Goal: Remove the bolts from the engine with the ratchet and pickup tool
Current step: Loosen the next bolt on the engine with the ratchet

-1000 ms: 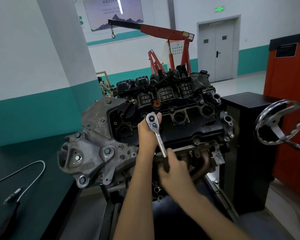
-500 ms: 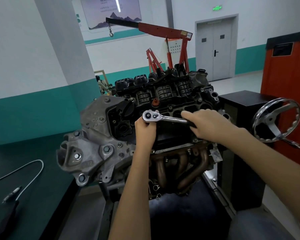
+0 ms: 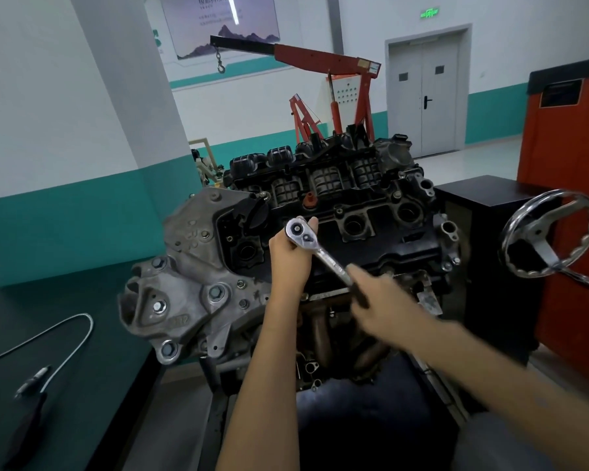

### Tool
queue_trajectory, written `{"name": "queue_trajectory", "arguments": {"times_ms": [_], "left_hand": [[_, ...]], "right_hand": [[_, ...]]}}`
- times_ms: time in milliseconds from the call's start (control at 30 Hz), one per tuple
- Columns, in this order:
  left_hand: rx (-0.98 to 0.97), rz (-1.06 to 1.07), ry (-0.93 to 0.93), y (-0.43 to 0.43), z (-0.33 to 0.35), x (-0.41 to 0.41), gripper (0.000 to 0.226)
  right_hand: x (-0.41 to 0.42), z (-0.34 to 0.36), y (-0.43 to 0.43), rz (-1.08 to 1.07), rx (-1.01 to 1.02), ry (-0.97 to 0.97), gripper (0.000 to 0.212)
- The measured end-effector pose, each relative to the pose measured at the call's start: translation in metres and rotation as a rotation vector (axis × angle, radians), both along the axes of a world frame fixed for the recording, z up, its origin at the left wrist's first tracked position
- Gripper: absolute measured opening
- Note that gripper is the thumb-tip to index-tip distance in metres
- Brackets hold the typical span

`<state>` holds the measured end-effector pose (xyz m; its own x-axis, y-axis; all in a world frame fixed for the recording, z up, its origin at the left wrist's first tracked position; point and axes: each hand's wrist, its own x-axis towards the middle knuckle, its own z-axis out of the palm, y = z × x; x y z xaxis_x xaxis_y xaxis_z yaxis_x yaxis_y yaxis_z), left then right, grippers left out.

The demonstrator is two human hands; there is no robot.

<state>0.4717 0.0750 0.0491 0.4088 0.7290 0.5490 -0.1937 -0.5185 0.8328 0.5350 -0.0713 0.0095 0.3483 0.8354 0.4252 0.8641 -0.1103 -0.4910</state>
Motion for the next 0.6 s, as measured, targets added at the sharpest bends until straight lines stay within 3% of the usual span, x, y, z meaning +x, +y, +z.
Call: {"name": "queue_trajectory", "arguments": {"times_ms": [100,200,300,467,533,600], "left_hand": [[0.054,-0.009,-0.014,-0.002,-0.003,-0.001,0.046],[0.047,0.018,-0.062,-0.004,-0.003,-0.001,0.042],[0.027,0.008,-0.069,-0.005,-0.006,0.000,0.051],[-0.022,0.118,-0.034,-0.005,-0.004,0.009,0.048],[0.002,0.147,-0.004,-0.002,-0.003,0.009,0.045],[0.001,0.152,0.023,0.001,-0.003,0.008,0.044]], "right_hand": [[0.055,0.050,-0.012,-0.045,-0.132,-0.436,0.030],[0.067,0.067,-0.005,-0.079,-0.143,-0.601,0.030],[0.042,0.027,-0.006,-0.134,-0.024,-0.399,0.028],[-0.048,-0.028,0.020,-0.068,0.195,0.272,0.024],[-0.069,-0.033,0.033,-0.022,0.261,0.384,0.024],[-0.064,-0.029,0.029,-0.006,0.222,0.379,0.024]]}}
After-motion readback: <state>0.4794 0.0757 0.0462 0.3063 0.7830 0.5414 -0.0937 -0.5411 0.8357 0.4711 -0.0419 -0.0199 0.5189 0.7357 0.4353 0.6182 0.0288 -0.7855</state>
